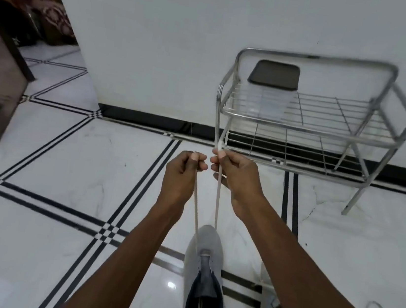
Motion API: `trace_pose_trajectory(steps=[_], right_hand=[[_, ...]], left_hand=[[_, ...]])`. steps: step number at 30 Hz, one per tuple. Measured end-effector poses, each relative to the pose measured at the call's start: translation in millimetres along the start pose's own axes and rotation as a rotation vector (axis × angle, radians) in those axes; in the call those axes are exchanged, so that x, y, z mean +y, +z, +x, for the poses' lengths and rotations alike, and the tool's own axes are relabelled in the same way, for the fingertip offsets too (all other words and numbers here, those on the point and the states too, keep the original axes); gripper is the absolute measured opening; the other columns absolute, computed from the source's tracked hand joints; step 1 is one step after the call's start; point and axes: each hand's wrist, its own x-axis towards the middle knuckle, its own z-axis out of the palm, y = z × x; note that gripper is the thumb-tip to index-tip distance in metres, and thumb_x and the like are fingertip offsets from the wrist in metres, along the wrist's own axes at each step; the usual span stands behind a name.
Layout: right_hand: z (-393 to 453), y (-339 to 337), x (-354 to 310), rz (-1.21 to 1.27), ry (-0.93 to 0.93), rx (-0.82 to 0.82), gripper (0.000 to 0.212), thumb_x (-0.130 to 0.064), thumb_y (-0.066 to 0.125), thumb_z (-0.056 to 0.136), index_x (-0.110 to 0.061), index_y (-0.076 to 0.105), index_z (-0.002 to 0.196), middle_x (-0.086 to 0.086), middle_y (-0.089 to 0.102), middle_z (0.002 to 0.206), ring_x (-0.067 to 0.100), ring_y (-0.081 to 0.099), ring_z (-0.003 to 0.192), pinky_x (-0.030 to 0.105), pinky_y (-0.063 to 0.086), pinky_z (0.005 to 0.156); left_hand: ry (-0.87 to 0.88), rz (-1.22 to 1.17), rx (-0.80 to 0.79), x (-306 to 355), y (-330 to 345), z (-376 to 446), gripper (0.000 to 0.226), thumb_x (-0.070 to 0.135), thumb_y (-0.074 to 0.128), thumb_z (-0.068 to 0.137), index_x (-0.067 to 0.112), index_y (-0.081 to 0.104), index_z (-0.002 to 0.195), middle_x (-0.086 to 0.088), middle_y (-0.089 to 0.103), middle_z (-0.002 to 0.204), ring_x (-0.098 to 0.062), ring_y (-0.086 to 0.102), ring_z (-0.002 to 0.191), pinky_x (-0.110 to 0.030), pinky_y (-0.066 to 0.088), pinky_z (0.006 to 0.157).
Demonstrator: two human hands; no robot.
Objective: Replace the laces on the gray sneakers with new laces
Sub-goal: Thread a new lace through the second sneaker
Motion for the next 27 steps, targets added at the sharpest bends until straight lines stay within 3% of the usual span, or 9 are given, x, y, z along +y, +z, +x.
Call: trace_pose_trajectory(steps=[5, 10, 13, 17, 20, 23, 27], right_hand=[[9.0, 14.0, -51.1, 0.056, -0.091, -0.006, 0.019, -0.025, 0.064, 0.098, -0.013, 0.075, 0.107, 0.001, 0.073, 0.089, 0.010, 0.067, 0.081, 0.029, 0.058, 0.085], [15.0, 25.5, -103.2, 0.138, -0.151, -0.005, 0.018, -0.021, 0.065, 0.097, -0.008, 0.075, 0.103, 0.004, 0.074, 0.087, 0.009, 0.066, 0.074, 0.021, 0.058, 0.073], [14.1, 30.4, -128.8, 0.156, -0.171, -0.019, 0.018, -0.025, 0.067, 0.096, -0.013, 0.075, 0.106, 0.005, 0.077, 0.094, 0.009, 0.070, 0.081, 0.025, 0.059, 0.081], [12.6, 37.2, -149.9, 0.209, -0.179, -0.034, 0.017, -0.024, 0.070, 0.094, -0.013, 0.075, 0.106, 0.007, 0.077, 0.098, 0.013, 0.072, 0.087, 0.030, 0.058, 0.088], [13.0, 39.4, -157.3, 0.187, -0.198, -0.039, 0.014, -0.024, 0.072, 0.092, -0.018, 0.076, 0.103, 0.002, 0.078, 0.095, 0.012, 0.070, 0.087, 0.031, 0.055, 0.082], [14.1, 39.5, -158.7, 0.180, -0.184, -0.006, 0.011, -0.026, 0.076, 0.088, -0.021, 0.078, 0.098, -0.002, 0.077, 0.089, 0.011, 0.067, 0.083, 0.031, 0.048, 0.073], [13.8, 39.6, -152.1, 0.170, -0.136, 0.027, 0.008, -0.032, 0.080, 0.083, -0.024, 0.080, 0.088, -0.010, 0.073, 0.079, 0.012, 0.061, 0.080, 0.034, 0.048, 0.074]], left_hand=[[0.135, -0.033, 0.039, 55.7, -3.2, 27.8, 0.026, 0.027, 0.048, 0.108, 0.014, 0.070, 0.104, 0.007, 0.069, 0.078, -0.005, 0.067, 0.083, -0.023, 0.050, 0.084], [0.231, -0.012, 0.036, 109.4, -5.3, 51.5, 0.025, 0.027, 0.050, 0.108, 0.016, 0.072, 0.101, 0.007, 0.068, 0.076, -0.009, 0.066, 0.080, -0.032, 0.052, 0.081], [0.252, 0.003, 0.021, 133.5, 0.2, 53.5, 0.027, 0.028, 0.048, 0.108, 0.017, 0.072, 0.101, 0.009, 0.069, 0.076, -0.002, 0.066, 0.080, -0.028, 0.051, 0.080], [0.265, -0.047, 0.037, 149.7, 9.5, 53.8, 0.026, 0.026, 0.049, 0.108, 0.015, 0.072, 0.101, 0.011, 0.069, 0.076, -0.006, 0.069, 0.083, -0.027, 0.051, 0.080], [0.272, -0.094, 0.083, 152.5, 11.0, 53.3, 0.023, 0.026, 0.053, 0.106, 0.018, 0.074, 0.104, 0.009, 0.070, 0.075, -0.004, 0.069, 0.079, -0.026, 0.051, 0.077], [0.273, -0.137, 0.108, 151.6, 9.4, 52.1, 0.020, 0.029, 0.058, 0.104, 0.022, 0.075, 0.107, 0.007, 0.075, 0.088, -0.007, 0.072, 0.087, -0.030, 0.054, 0.080], [0.259, -0.147, 0.099, 149.7, 8.9, 49.9, 0.017, 0.033, 0.063, 0.100, 0.026, 0.077, 0.105, 0.011, 0.076, 0.099, -0.010, 0.072, 0.095, -0.035, 0.059, 0.086]])
